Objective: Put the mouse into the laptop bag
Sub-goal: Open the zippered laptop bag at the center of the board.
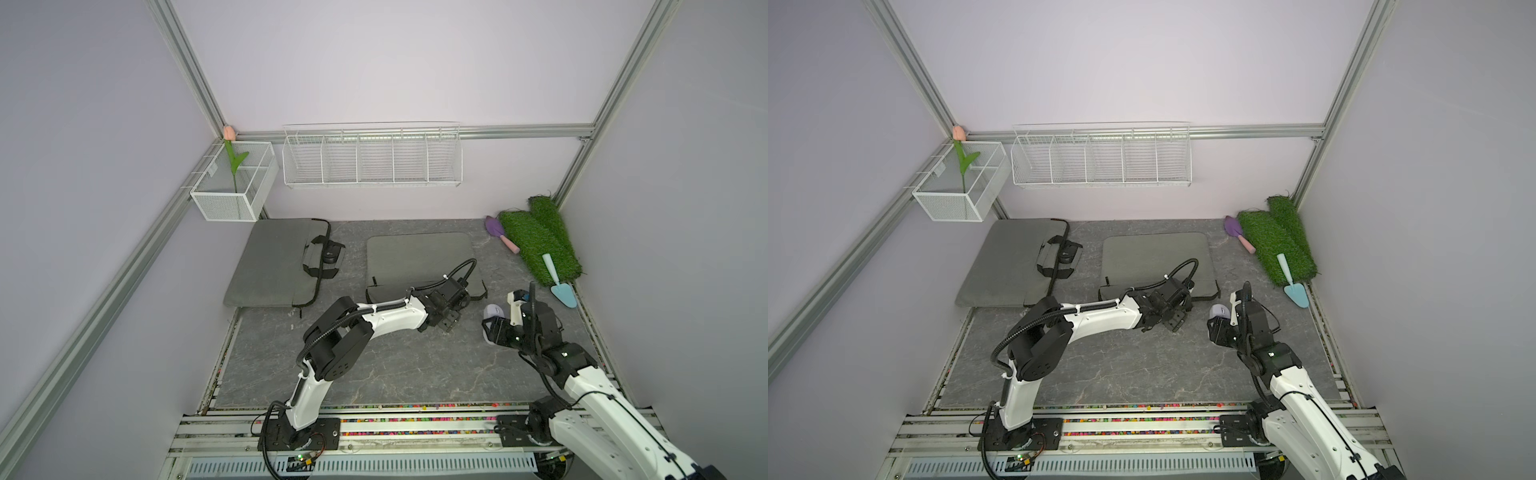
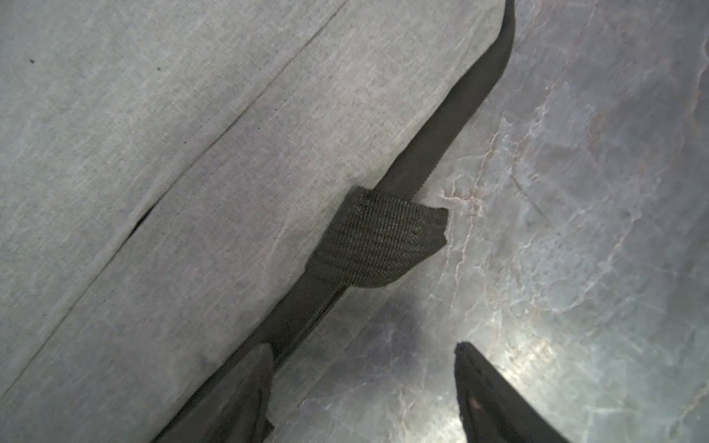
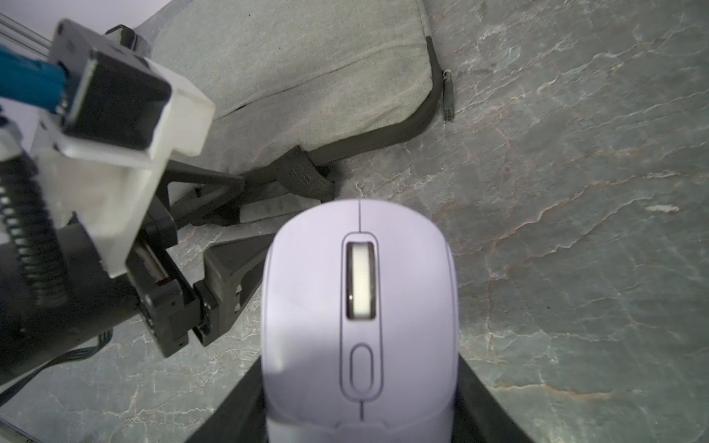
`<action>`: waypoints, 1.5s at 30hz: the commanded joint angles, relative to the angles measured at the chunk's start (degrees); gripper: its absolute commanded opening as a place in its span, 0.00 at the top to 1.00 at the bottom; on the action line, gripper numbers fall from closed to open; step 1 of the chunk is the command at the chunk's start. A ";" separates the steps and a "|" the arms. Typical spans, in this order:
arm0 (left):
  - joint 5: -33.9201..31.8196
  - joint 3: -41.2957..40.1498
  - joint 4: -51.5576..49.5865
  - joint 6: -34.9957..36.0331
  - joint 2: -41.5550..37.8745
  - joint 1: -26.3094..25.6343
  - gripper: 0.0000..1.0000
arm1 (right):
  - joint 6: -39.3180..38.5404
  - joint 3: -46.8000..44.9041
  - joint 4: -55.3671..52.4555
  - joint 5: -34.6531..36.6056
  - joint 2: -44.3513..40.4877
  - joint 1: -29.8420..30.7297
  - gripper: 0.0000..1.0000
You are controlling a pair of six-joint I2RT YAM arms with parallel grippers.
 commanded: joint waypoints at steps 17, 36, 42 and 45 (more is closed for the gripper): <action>5.66 8.55 -9.97 0.75 8.08 1.63 0.39 | -1.02 -0.90 0.03 -2.23 -1.35 -0.37 0.53; 13.97 17.25 -18.47 1.91 15.77 3.60 0.93 | -1.14 -0.31 -0.31 -2.55 -1.50 -0.42 0.53; 14.72 21.51 -20.51 0.62 15.63 3.77 1.00 | -1.06 -0.39 -0.69 -2.47 -2.32 -0.37 0.53; 17.06 26.03 -22.78 -1.34 14.60 3.83 1.00 | -1.00 -0.66 -1.09 -2.08 -3.55 -0.38 0.53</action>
